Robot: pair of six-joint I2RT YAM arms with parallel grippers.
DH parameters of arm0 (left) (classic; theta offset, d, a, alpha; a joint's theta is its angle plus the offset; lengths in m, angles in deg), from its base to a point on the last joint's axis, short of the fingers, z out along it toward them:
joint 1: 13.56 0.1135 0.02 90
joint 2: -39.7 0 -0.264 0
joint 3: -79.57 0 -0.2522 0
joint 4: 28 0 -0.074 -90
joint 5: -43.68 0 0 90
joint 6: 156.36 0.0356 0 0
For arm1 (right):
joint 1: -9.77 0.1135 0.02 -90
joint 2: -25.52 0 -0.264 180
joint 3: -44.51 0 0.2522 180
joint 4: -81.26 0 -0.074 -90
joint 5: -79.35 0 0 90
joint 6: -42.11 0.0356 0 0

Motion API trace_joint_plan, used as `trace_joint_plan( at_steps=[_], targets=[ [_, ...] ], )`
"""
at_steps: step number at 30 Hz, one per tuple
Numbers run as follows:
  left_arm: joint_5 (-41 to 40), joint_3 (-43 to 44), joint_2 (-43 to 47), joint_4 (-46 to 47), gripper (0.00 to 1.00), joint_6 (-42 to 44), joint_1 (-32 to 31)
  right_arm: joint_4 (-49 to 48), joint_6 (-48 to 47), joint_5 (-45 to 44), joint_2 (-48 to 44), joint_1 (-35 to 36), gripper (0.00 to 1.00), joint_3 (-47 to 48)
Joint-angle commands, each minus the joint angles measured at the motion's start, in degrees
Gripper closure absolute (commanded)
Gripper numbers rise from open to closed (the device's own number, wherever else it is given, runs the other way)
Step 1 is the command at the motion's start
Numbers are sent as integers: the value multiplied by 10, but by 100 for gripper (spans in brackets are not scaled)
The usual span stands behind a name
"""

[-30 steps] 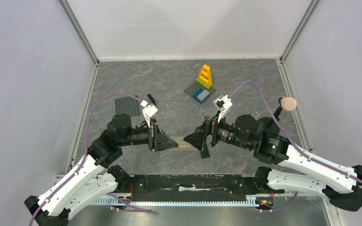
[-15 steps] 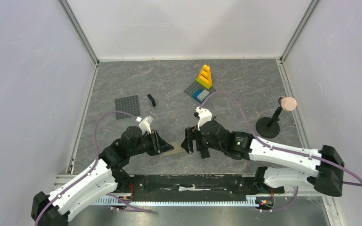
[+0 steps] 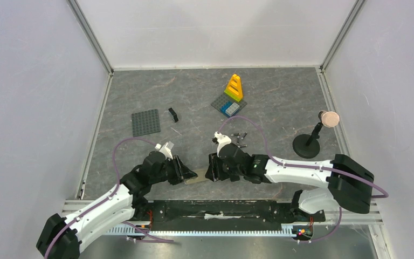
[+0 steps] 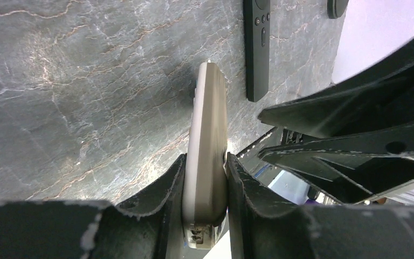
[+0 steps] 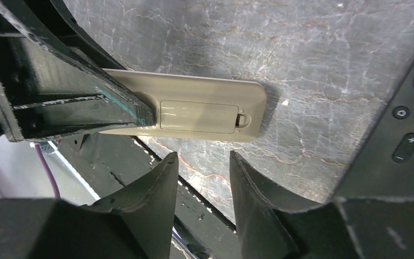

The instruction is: Load the batteries into the remote control

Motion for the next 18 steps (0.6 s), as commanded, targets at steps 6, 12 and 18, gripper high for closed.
trace_joint_plan(
  at_steps=[6, 12, 18],
  targets=[
    [6, 4, -12, -29, 98, 2, 12, -146, 39, 100, 13, -54, 54, -71],
    [0, 14, -50, -67, 98, 6, 16, -162, 44, 111, 26, -68, 87, -72],
    [6, 13, -95, -72, 98, 7, 20, -178, 59, 123, 43, -70, 81, -73]
  ],
)
